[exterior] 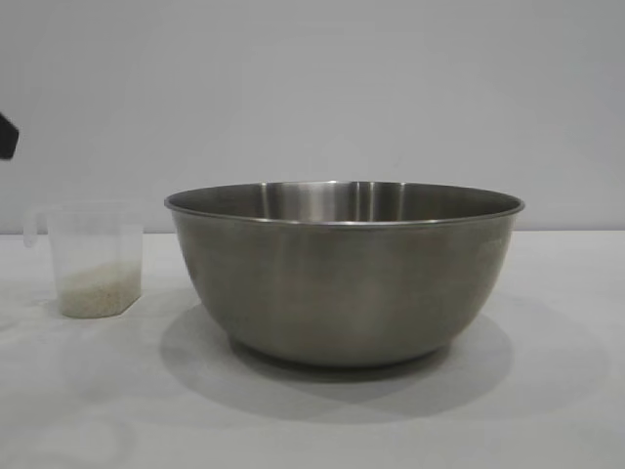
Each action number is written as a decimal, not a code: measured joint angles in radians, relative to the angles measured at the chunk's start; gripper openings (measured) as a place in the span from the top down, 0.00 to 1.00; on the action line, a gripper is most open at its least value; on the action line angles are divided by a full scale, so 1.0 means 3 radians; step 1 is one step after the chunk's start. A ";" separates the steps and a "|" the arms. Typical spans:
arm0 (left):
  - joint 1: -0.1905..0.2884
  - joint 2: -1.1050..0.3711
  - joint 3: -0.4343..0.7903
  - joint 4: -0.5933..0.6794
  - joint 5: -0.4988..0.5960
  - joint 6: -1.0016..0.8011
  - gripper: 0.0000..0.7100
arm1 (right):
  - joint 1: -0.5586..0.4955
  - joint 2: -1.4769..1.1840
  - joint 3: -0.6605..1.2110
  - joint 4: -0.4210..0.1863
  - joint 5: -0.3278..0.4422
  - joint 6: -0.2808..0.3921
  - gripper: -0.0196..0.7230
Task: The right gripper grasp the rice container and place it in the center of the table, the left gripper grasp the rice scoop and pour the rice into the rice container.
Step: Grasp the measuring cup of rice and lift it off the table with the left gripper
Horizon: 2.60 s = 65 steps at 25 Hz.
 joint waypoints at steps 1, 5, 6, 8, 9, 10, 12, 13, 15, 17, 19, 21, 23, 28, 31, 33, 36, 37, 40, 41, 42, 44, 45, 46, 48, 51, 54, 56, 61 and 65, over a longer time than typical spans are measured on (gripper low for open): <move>0.0000 0.0118 0.0000 -0.0007 -0.0134 0.0000 0.69 | 0.0000 0.0000 0.0000 0.0000 0.0000 0.0000 0.51; 0.0000 0.0494 0.0007 -0.0007 -0.0570 0.0000 0.69 | 0.0000 0.0000 0.0000 0.0000 0.0000 0.0000 0.51; 0.0000 0.0559 0.0015 -0.0007 -0.0661 0.0000 0.69 | 0.0000 0.0000 0.0000 0.0000 0.0000 0.0000 0.51; 0.0000 0.0707 0.0051 -0.0007 -0.0728 0.0000 0.69 | 0.0000 0.0000 0.0000 0.0000 0.0000 0.0000 0.55; 0.0000 0.0762 0.0060 -0.0007 -0.0736 0.0000 0.69 | 0.0000 0.0000 0.0000 0.0000 0.0000 0.0000 0.55; 0.0000 0.0823 0.0067 -0.0015 -0.0736 0.0000 0.69 | 0.0000 0.0000 0.0000 0.0000 0.0000 0.0000 0.62; 0.0000 0.0933 0.0067 -0.0048 -0.0743 0.0000 0.69 | 0.0000 0.0000 0.0000 0.0000 0.0000 0.0000 0.62; 0.0000 0.0973 0.0067 -0.0078 -0.0743 0.0000 0.69 | 0.0000 0.0000 0.0000 0.0000 0.0000 0.0000 0.62; 0.0000 0.1041 0.0067 -0.0138 -0.0743 0.0000 0.69 | 0.0000 0.0000 0.0000 0.0000 0.0000 0.0000 0.66; 0.0000 0.1076 0.0067 -0.0177 -0.0748 0.0000 0.69 | 0.0000 0.0000 0.0000 0.0000 0.0000 0.0000 0.66; 0.0000 0.1113 0.0037 -0.0189 -0.0748 0.0000 0.69 | 0.0000 0.0000 0.0000 0.0000 0.0000 0.0000 0.66; 0.0000 0.1165 -0.0033 -0.0194 -0.0748 0.0000 0.69 | 0.0000 0.0000 0.0000 0.0000 0.0000 0.0000 0.66; 0.0000 0.1219 -0.0092 -0.0194 -0.0755 0.0000 0.69 | 0.0000 0.0000 0.0000 0.0000 0.0000 0.0000 0.66; 0.0006 0.1351 -0.0210 -0.0194 -0.0755 0.0000 0.69 | 0.0000 0.0000 0.0000 0.0000 0.0000 0.0000 0.66; 0.0006 0.1419 -0.0264 -0.0216 -0.0762 0.0000 0.69 | 0.0000 0.0000 0.0000 0.0000 0.0000 0.0000 0.66; 0.0006 0.1457 -0.0304 -0.0216 -0.0768 0.0000 0.69 | 0.0000 0.0000 0.0000 0.0000 0.0000 0.0000 0.66; 0.0011 0.1523 -0.0359 -0.0250 -0.0776 0.0000 0.69 | 0.0000 0.0000 0.0000 0.0000 0.0000 0.0000 0.66; 0.0011 0.1539 -0.0384 -0.0258 -0.0776 0.0000 0.69 | 0.0000 0.0000 0.0000 0.0000 0.0000 0.0000 0.66; 0.0019 0.1589 -0.0450 -0.0287 -0.0776 0.0000 0.69 | 0.0000 0.0000 0.0000 0.0000 0.0000 0.0000 0.66; 0.0019 0.1596 -0.0470 -0.0287 -0.0776 0.0000 0.69 | 0.0000 0.0000 0.0000 0.0000 0.0000 0.0000 0.66; 0.0019 0.1603 -0.0496 -0.0295 -0.0776 0.0000 0.69 | 0.0000 0.0000 0.0000 0.0000 0.0000 0.0000 0.66; 0.0019 0.1608 -0.0543 -0.0295 -0.0776 0.0000 0.69 | 0.0000 0.0000 0.0000 0.0000 0.0000 0.0000 0.66; 0.0019 0.1608 -0.0569 -0.0295 -0.0776 0.0000 0.69 | 0.0000 0.0000 0.0000 0.0000 0.0000 0.0000 0.66; 0.0019 0.1608 -0.0592 -0.0295 -0.0776 0.0000 0.69 | 0.0000 0.0000 0.0000 0.0000 0.0000 0.0000 0.66; 0.0051 0.1608 -0.0629 -0.0295 -0.0776 0.0000 0.69 | 0.0000 0.0000 0.0000 0.0000 0.0000 0.0000 0.66; 0.0133 0.1609 -0.0679 -0.0280 -0.0776 0.0000 0.69 | 0.0000 0.0000 0.0000 0.0000 0.0000 0.0000 0.66; 0.0225 0.1609 -0.0699 -0.0193 -0.0776 0.0000 0.69 | 0.0000 0.0000 0.0000 0.0000 0.0000 0.0000 0.66; 0.0247 0.1615 -0.0699 -0.0169 -0.0776 0.0000 0.69 | 0.0000 0.0000 0.0000 0.0000 0.0000 0.0000 0.66; 0.0254 0.1615 -0.0699 -0.0055 -0.0776 0.0000 0.69 | 0.0000 0.0000 0.0000 0.0000 0.0000 0.0000 0.66; 0.0254 0.1615 -0.0701 -0.0011 -0.0776 0.0005 0.69 | 0.0000 0.0000 0.0000 0.0000 0.0000 0.0000 0.66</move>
